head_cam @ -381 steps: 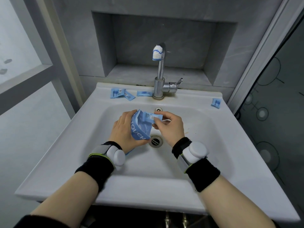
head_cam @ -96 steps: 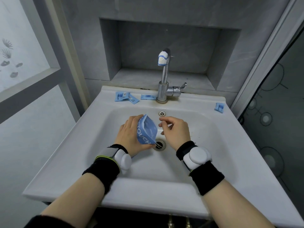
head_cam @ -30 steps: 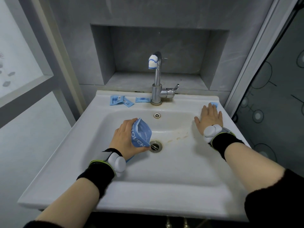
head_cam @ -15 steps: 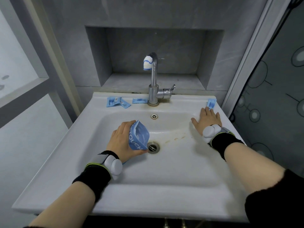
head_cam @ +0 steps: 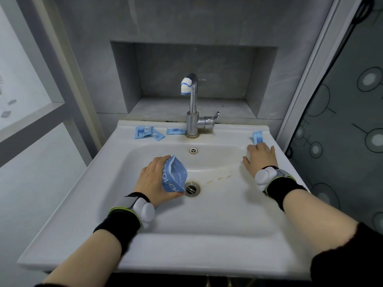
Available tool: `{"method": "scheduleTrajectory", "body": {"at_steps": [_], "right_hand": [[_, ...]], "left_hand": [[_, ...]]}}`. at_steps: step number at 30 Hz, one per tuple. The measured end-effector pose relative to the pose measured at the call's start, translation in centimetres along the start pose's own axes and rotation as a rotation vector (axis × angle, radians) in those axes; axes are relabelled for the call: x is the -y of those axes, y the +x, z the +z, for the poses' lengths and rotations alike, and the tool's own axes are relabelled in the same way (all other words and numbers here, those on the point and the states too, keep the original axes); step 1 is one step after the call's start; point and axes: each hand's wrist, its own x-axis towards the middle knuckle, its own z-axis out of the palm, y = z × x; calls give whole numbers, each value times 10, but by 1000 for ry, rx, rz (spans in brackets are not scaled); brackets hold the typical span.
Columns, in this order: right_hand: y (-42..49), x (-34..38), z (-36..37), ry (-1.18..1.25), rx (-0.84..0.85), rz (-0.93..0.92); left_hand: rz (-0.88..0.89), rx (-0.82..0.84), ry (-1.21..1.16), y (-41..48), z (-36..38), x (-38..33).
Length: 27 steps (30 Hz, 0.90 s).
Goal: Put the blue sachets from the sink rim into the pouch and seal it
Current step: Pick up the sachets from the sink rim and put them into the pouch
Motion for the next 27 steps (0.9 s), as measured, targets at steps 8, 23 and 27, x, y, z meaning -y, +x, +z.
{"method": "scheduleTrajectory", "body": {"at_steps": [8,23,27], "right_hand": [[0,0,-1,-26,-97,39],[5,0,1,-29,-70,37],[7,1,0,-31,-108,40]], "left_hand": [[1,3,-4,0,-1,0],[5,-7,-23,1,-2,0],[4,-6,-23,1,-2,1]]}}
